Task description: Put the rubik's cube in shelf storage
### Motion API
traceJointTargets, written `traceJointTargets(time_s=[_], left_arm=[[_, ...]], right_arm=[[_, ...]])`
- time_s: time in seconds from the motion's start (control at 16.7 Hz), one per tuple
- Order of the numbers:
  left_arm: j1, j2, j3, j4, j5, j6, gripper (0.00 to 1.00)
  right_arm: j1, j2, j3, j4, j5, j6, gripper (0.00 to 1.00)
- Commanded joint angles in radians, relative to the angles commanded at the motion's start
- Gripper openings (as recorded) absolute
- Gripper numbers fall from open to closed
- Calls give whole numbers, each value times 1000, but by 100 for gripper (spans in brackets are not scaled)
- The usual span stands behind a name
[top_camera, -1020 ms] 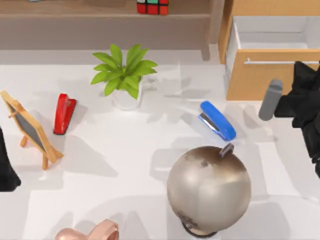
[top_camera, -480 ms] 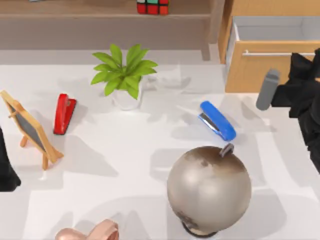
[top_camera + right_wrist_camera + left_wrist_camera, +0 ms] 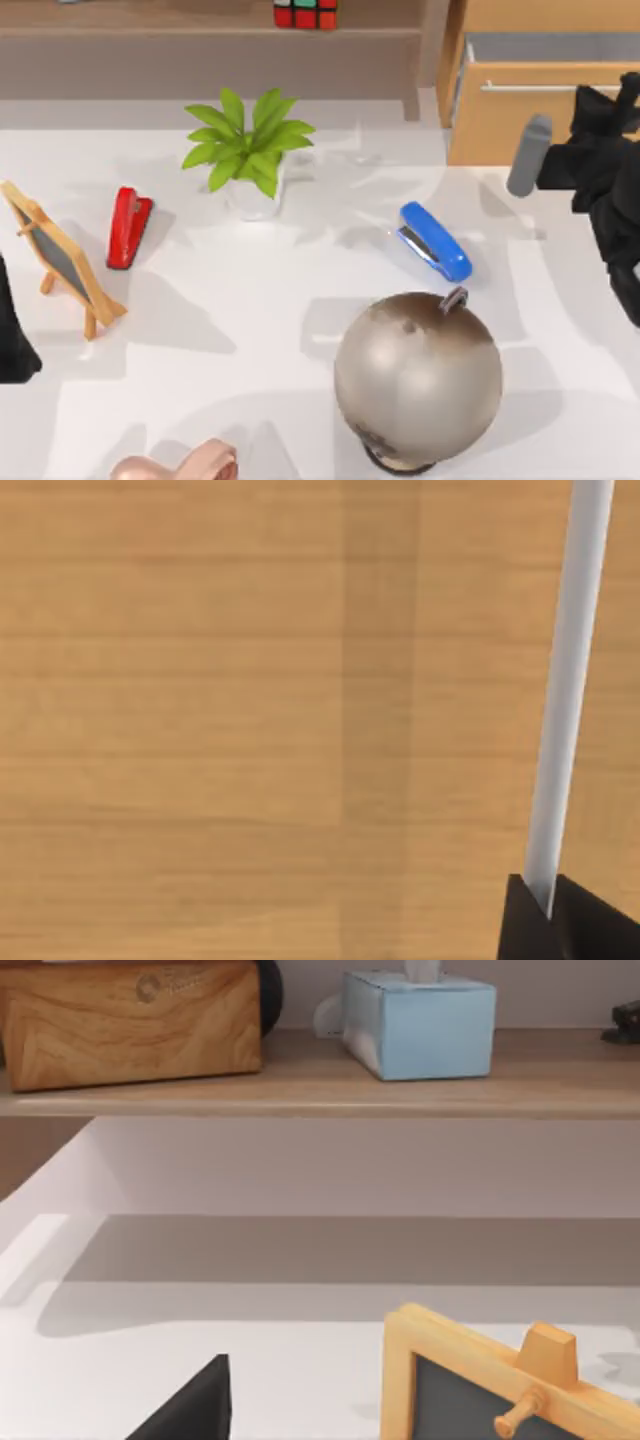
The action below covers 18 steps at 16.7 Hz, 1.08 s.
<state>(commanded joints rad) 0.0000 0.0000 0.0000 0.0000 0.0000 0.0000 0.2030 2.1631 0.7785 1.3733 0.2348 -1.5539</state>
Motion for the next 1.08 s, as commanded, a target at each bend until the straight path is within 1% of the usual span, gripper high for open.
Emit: traceJointTargets(time_s=[0.12, 0.54, 1.08], left_arm=[[0, 0, 0, 0, 0, 0, 100], [0, 0, 0, 0, 0, 0, 100], [0, 0, 0, 0, 0, 0, 100]], right_arm=[[-6, 12, 35, -21, -6, 1, 0], [-6, 17, 63, -33, -9, 5, 0], [-33, 122, 286, -164, -35, 0, 0]])
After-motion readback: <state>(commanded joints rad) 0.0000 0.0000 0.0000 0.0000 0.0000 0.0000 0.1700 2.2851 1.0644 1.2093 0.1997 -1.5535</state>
